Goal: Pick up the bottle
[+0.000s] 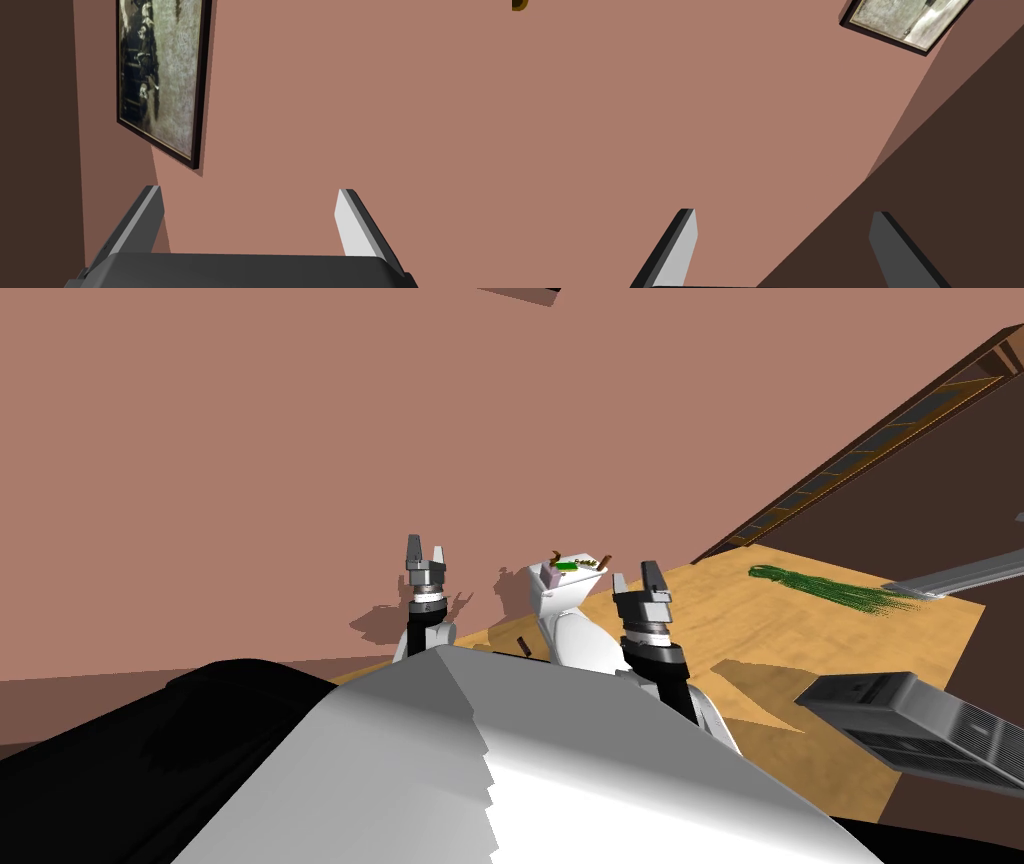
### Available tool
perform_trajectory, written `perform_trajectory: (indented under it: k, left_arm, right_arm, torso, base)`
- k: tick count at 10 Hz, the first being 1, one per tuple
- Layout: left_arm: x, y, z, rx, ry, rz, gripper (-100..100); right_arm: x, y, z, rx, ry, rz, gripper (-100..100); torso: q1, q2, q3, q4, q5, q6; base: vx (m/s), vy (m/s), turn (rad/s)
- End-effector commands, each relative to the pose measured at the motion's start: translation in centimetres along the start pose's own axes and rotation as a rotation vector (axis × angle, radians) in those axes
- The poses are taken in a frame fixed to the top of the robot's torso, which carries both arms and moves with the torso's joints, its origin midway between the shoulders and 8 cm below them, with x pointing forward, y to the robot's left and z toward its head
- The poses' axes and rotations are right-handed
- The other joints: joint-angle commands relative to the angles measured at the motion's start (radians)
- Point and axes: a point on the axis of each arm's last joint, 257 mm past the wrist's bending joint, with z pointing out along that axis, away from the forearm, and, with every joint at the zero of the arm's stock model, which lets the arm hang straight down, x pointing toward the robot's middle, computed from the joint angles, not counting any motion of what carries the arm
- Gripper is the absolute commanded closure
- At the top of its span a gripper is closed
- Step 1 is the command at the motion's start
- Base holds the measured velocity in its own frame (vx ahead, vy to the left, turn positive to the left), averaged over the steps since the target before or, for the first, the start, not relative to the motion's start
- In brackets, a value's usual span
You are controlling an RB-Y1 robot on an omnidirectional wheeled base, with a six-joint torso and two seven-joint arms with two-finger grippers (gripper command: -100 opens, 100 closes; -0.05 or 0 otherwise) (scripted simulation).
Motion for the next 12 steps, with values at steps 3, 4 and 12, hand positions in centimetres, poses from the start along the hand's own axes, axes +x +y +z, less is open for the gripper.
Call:
perform_trajectory:
  k: [3,4,12]
  left_arm:
    - [0.0,0.0,0.0,0.000,0.000,0.000,0]
    - [0.0,0.0,0.0,0.000,0.000,0.000,0]
    - [0.0,0.0,0.0,0.000,0.000,0.000,0]
  right_arm:
    - [1.6,-2.3,-1.4,0.088,0.096,-0.002,-100]
    - [1.8,-2.4,-1.5,0.090,0.112,-0.008,-100]
    - [4.9,-7.0,-5.9,0.288,0.332,-0.011,-100]
  torso:
    - [0.000,0.000,0.000,0.000,0.000,0.000]
    - [-0.001,0.000,0.000,0.000,0.000,0.000]
    - [0.000,0.000,0.000,0.000,0.000,0.000]
  base:
    - [-0.016,-0.024,-0.014]
    - [-0.020,-0.023,-0.007]
    - [-0.018,-0.022,-0.002]
